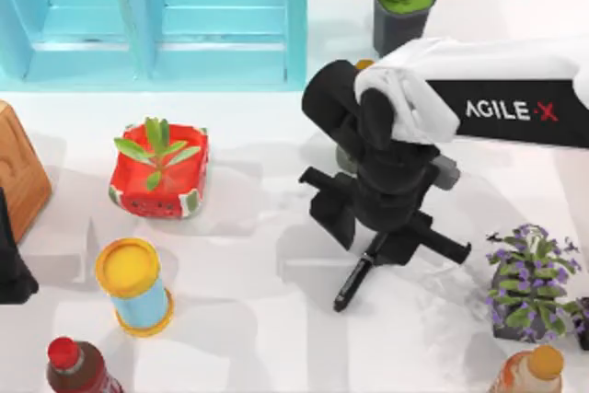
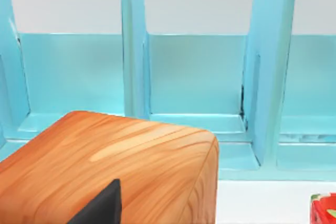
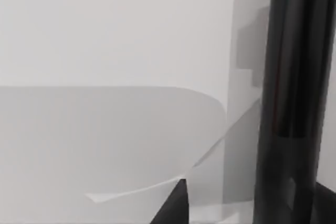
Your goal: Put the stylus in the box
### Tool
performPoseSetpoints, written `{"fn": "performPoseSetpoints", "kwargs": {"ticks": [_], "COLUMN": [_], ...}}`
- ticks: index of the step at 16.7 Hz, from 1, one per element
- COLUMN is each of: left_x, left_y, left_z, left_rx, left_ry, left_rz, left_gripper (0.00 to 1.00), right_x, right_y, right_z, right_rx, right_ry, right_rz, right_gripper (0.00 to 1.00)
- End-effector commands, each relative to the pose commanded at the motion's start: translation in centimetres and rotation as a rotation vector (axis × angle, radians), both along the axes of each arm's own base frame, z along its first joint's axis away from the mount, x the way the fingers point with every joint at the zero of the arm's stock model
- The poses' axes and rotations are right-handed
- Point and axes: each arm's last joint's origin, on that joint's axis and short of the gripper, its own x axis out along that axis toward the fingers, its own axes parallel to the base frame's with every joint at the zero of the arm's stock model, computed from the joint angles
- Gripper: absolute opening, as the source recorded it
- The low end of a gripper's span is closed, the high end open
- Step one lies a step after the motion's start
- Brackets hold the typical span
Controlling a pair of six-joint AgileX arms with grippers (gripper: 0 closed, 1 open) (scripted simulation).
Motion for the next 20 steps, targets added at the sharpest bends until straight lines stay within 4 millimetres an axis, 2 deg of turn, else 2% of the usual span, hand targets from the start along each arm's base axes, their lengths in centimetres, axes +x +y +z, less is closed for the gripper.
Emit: {"fn": "performPoseSetpoints", "kwargs": {"ticks": [1, 5, 10, 14, 16, 20], "left_x": [0.0, 0.0, 0.0, 0.0, 0.0, 0.0], "left_y": [0.0, 0.0, 0.0, 0.0, 0.0, 0.0], "left_z": [0.0, 0.0, 0.0, 0.0, 0.0, 0.0], "left_rx": [0.0, 0.0, 0.0, 0.0, 0.0, 0.0], "left_ry": [0.0, 0.0, 0.0, 0.0, 0.0, 0.0], "left_rz": [0.0, 0.0, 0.0, 0.0, 0.0, 0.0], "left_gripper": [1.0, 1.0, 1.0, 1.0, 1.0, 1.0], "right_x": [-0.2, -0.8, -0.4, -0.2, -0.2, -0.1], "right_y": [1.4, 1.5, 0.7, 1.0, 1.4, 1.3], "right_z": [2.9, 4.2, 8.5, 11.9, 12.8, 12.6], "right_rx": [0.087, 0.078, 0.056, 0.073, 0.085, 0.084], "right_ry": [-0.043, -0.029, -0.024, -0.036, -0.043, -0.041], "right_rz": [0.014, 0.012, -0.02, -0.001, 0.013, 0.009], "right_gripper": [0.0, 0.0, 0.0, 0.0, 0.0, 0.0]}}
